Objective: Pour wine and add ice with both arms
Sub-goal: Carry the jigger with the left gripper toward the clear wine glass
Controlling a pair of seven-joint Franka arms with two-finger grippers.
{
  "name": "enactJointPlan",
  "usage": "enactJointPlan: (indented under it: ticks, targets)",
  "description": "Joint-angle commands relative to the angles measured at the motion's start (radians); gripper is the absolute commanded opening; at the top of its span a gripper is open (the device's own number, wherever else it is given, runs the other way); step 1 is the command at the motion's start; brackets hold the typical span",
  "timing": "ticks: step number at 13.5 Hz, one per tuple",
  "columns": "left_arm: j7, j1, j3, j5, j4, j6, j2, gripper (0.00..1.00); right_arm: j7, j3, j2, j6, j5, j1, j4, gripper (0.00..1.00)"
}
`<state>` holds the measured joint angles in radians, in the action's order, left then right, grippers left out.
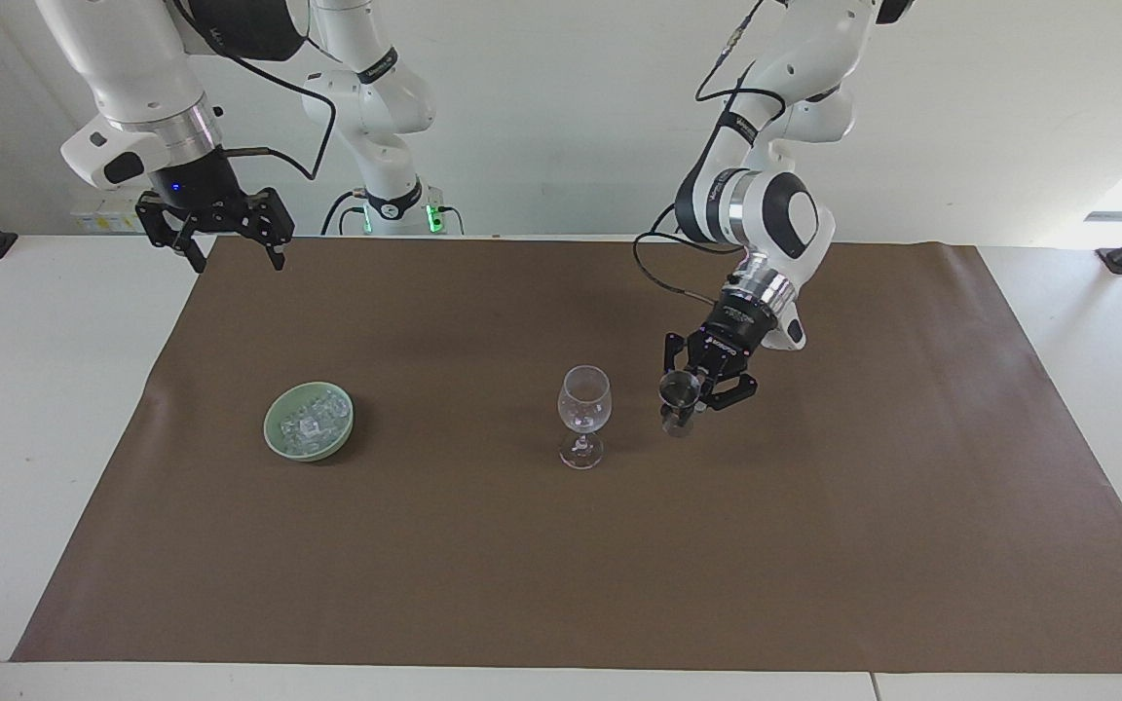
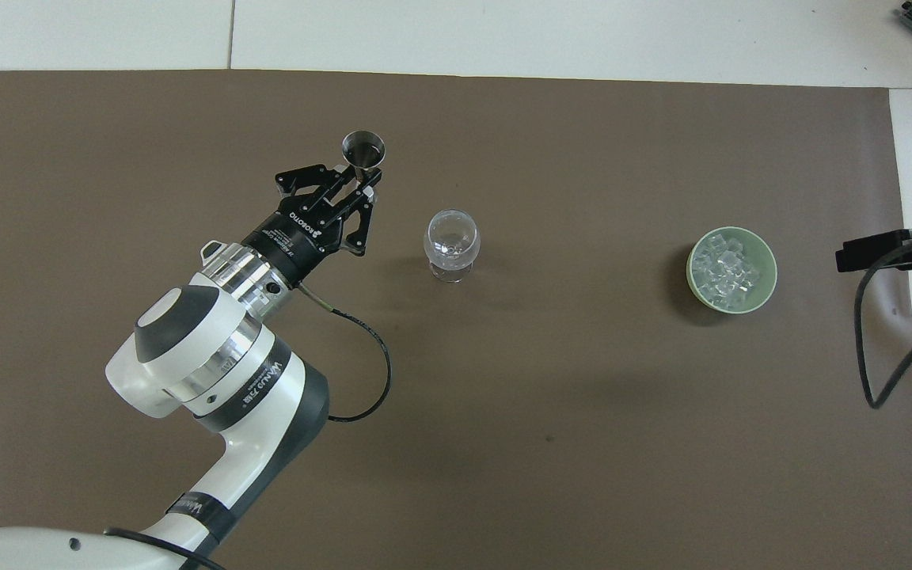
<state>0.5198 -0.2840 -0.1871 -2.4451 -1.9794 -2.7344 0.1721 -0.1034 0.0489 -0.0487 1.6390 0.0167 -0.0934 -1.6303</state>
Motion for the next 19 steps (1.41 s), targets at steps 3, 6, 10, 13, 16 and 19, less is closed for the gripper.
enactJointPlan:
  ticks: [3,6,10,13,16,19]
  targets:
    - [-0.018,-0.05,0.012,-0.017,0.053,-0.047,0.047,0.0,0.017,0.002,0.006,-0.022,-0.011,-0.002,0.014,1.0]
    - [-0.075,-0.06,0.011,-0.014,0.05,-0.047,0.046,0.0,0.017,0.0,0.006,-0.021,-0.011,-0.002,0.014,1.0]
    - [-0.139,-0.067,0.011,-0.006,0.047,-0.045,0.041,0.0,0.017,0.002,0.006,-0.022,-0.011,-0.002,0.014,1.0]
    - [-0.173,-0.089,0.012,-0.005,0.043,-0.057,0.035,0.0,0.017,0.002,0.006,-0.022,-0.011,-0.002,0.014,1.0]
    - [-0.231,-0.098,0.011,-0.005,0.042,-0.06,0.035,0.0,0.017,0.002,0.006,-0.022,-0.011,-0.002,0.014,1.0]
    - [-0.28,-0.096,0.011,-0.003,0.043,-0.054,0.033,0.0,0.017,0.002,0.006,-0.022,-0.011,-0.002,0.014,1.0]
